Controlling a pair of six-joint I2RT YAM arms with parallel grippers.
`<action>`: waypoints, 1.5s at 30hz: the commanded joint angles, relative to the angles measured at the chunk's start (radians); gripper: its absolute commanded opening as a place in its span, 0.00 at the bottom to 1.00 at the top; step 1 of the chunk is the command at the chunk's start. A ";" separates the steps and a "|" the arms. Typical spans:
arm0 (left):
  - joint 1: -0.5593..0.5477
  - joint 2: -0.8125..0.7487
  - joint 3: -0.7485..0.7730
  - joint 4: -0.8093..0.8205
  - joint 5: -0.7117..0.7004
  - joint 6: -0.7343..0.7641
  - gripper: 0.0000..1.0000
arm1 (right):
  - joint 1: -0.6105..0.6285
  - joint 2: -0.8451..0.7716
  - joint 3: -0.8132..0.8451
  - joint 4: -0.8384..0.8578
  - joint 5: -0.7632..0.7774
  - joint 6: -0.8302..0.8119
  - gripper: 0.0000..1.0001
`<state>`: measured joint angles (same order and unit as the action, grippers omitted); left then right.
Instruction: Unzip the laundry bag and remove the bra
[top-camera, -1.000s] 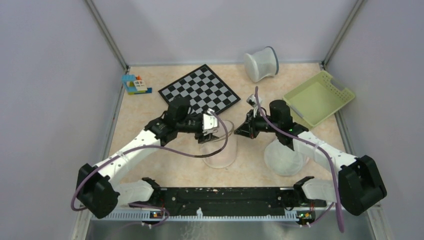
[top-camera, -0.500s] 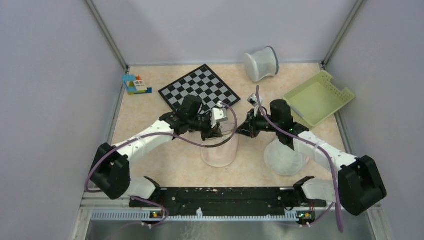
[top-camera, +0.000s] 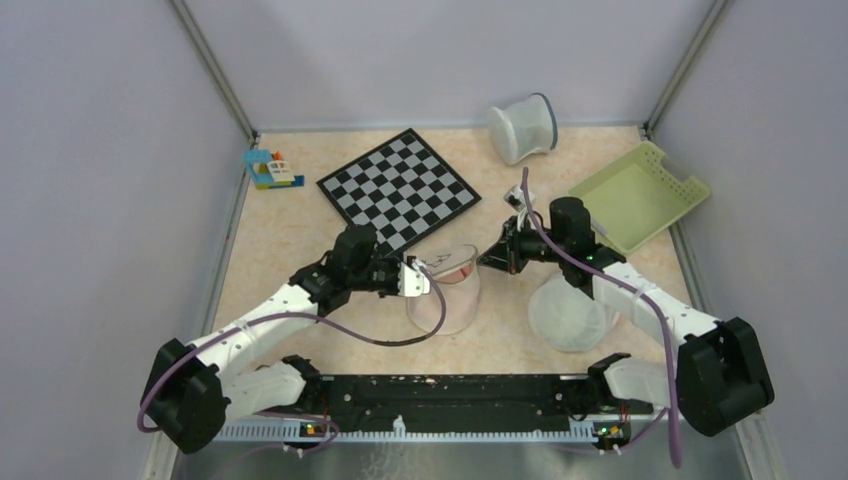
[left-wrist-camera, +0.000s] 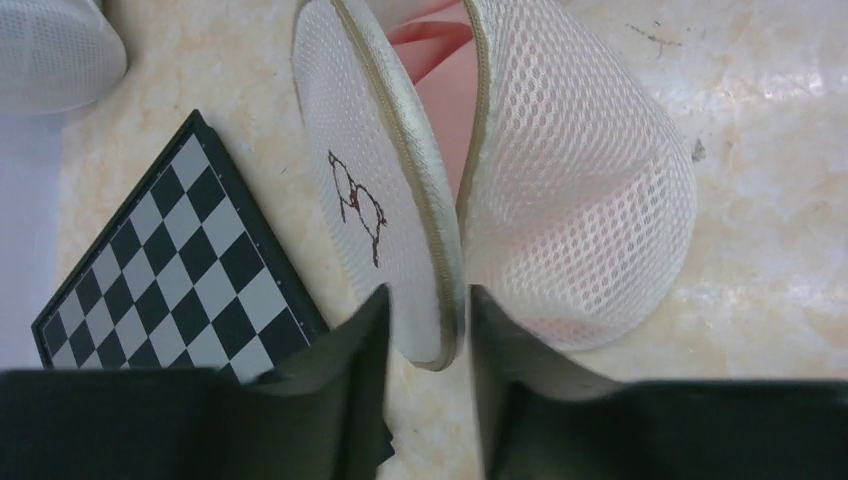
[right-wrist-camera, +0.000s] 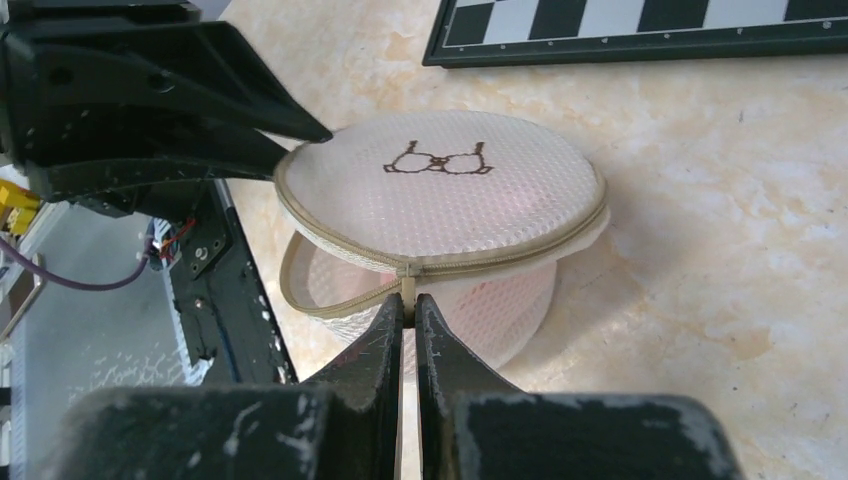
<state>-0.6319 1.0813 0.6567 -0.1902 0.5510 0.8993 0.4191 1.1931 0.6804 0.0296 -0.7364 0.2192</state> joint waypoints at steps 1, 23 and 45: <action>0.003 -0.007 0.097 -0.046 0.036 -0.032 0.49 | 0.054 -0.057 -0.004 0.046 0.001 -0.006 0.00; -0.058 0.283 0.351 -0.073 0.135 -0.678 0.11 | 0.083 -0.079 0.010 0.064 0.035 0.077 0.00; 0.024 0.085 0.213 -0.093 0.065 -0.052 0.55 | 0.011 -0.142 -0.053 0.026 -0.018 0.006 0.00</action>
<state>-0.6136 1.1679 0.7811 -0.2230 0.5140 0.8677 0.3862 1.0859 0.6308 -0.0036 -0.7490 0.2134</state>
